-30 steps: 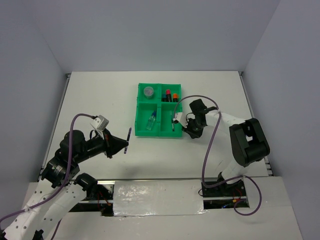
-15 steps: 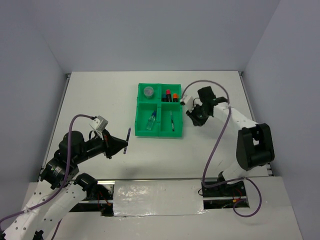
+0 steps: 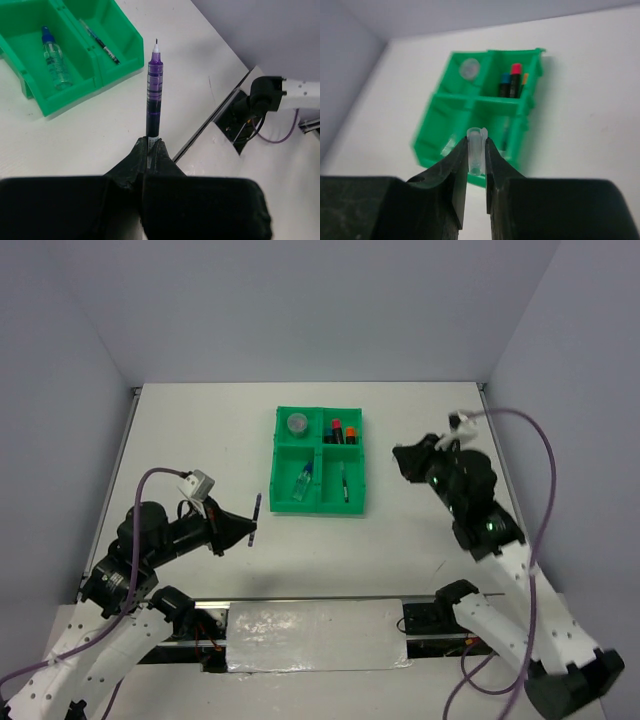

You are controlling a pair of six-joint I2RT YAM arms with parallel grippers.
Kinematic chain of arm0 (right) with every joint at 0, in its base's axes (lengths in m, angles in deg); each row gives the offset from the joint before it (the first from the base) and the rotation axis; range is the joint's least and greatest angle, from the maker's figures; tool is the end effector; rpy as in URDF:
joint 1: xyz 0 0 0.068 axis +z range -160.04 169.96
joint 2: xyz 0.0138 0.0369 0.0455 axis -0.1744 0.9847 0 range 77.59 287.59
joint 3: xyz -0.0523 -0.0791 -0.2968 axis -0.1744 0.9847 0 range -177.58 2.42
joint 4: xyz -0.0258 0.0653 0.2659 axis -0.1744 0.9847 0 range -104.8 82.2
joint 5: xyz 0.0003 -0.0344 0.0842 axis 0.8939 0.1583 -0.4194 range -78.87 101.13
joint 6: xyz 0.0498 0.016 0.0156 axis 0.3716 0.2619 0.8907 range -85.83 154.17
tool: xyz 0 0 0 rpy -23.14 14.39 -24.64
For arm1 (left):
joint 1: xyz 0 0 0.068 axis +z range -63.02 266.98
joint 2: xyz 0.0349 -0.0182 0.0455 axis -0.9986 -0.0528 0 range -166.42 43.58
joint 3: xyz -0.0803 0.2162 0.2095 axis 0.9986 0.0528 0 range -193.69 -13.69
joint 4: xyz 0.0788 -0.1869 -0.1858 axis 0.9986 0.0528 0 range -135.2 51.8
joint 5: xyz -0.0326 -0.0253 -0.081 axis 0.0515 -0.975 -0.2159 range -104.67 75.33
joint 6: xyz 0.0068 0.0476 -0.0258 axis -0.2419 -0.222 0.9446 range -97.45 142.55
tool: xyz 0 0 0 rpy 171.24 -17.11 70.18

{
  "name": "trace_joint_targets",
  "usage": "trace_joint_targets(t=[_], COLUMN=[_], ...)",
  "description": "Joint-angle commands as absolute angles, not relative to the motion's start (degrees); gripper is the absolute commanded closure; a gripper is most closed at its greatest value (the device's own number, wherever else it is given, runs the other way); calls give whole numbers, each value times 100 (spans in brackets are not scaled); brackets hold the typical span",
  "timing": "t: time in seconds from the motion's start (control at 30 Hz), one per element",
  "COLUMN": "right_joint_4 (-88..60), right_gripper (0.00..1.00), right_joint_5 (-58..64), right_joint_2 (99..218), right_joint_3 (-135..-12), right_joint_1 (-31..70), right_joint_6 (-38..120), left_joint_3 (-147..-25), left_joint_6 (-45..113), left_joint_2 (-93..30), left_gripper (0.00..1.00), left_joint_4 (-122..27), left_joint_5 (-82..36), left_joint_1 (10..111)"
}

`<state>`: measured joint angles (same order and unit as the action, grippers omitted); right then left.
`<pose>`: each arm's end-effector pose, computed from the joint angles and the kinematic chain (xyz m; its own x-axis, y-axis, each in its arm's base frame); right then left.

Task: Sort the stationery into containers
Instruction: Close the pen cap on the pen.

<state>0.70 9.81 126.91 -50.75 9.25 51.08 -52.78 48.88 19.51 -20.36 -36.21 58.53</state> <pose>0.1744 0.0620 0.3988 -0.2847 0.2083 -0.9357 -0.2810 0.9151 0.2892 0.0675 -0.0518 0.3442 -0.4719 -0.2135 -0.8554 0.6157 0.6147 -0.4931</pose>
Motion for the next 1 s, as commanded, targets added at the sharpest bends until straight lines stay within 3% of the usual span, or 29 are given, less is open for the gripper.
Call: trace_joint_targets(t=[0.0,0.07,0.17,0.3,0.43,0.67,0.97], right_joint_4=[-1416,-1752,-1298,-1268,-2894,-2826,-3308], right_gripper=[100,100,100,100,100,100,100], right_joint_5=[2970,3493,3689,3373,2627,1614,1139], right_joint_2=[11190,10505,10474,10816,10879,11019,10844], right_joint_3=[-3629,-2889,-3000,-3221,-2808,-2825,-2220], right_joint_1=[1368,1798,2072,2151,2344,2625,2705], right_joint_6=[8830,9740,10078,9844,8992,8164,8049], left_joint_3=[-5395,-5149,-4762,-4814,-4972,-5227,-5148], left_joint_6=[5426,6022,6622,6509,6175,6122,6262], left_joint_2=[1757,1520,872,107,-720,-1846,-2163], left_gripper=[100,100,100,100,100,100,100], left_joint_4=[-2725,-3795,-5683,-6154,-6506,-7095,-7877], left_joint_5=[-3655,-4076,-4401,-3605,-2558,-3005,-3470], left_joint_1=[5815,5806,5623,4651,3803,3758,3741])
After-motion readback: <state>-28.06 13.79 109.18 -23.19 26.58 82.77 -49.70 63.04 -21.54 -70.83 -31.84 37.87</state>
